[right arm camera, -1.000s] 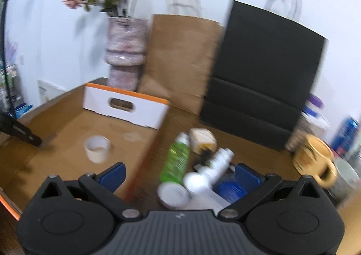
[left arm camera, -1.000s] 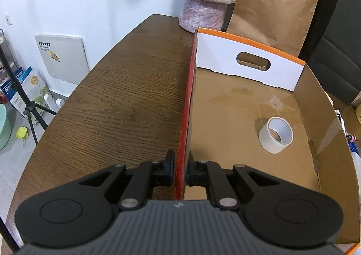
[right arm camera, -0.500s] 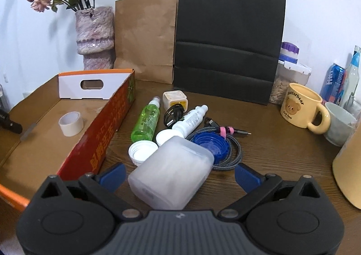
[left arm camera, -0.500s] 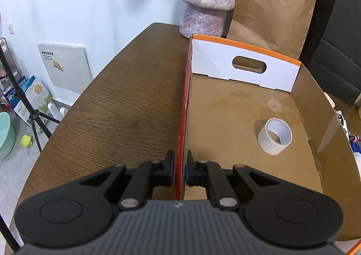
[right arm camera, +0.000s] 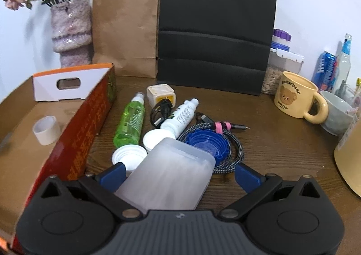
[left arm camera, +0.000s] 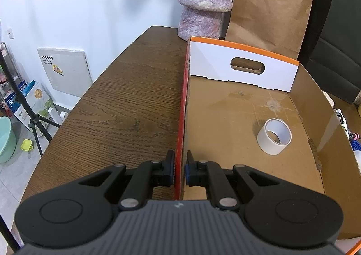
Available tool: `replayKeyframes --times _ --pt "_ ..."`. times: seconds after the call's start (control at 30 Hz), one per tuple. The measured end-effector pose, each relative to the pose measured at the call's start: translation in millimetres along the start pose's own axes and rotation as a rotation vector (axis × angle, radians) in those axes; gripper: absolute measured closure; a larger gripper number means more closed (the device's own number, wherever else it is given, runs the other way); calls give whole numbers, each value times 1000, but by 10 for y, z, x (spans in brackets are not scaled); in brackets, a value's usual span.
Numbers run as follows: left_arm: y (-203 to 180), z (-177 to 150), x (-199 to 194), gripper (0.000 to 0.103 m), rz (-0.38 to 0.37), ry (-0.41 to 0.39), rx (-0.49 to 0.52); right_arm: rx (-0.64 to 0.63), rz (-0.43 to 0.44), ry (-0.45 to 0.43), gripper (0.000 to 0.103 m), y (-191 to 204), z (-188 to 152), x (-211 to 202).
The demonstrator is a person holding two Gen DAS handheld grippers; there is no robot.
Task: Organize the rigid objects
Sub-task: 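Move the right gripper to the translucent plastic box and grasp it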
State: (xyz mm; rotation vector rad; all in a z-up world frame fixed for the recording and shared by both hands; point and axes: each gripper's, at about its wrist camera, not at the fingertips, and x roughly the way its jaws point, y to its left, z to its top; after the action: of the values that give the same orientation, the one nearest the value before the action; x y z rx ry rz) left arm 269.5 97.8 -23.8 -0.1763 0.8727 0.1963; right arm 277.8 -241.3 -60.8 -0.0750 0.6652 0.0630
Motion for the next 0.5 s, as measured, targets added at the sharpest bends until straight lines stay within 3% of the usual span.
replayKeyframes --times 0.2,0.3,0.4,0.5 --pt "3 5 -3 93 3 -1 2 31 -45 -5 2 -5 -26 9" --pt "3 4 -4 93 4 -3 3 51 -34 -1 8 -32 -40 14" --pt "4 4 -5 93 4 -3 3 47 -16 6 21 -8 -53 25" --pt "3 3 -6 93 3 -3 3 11 -16 8 26 47 -80 19"
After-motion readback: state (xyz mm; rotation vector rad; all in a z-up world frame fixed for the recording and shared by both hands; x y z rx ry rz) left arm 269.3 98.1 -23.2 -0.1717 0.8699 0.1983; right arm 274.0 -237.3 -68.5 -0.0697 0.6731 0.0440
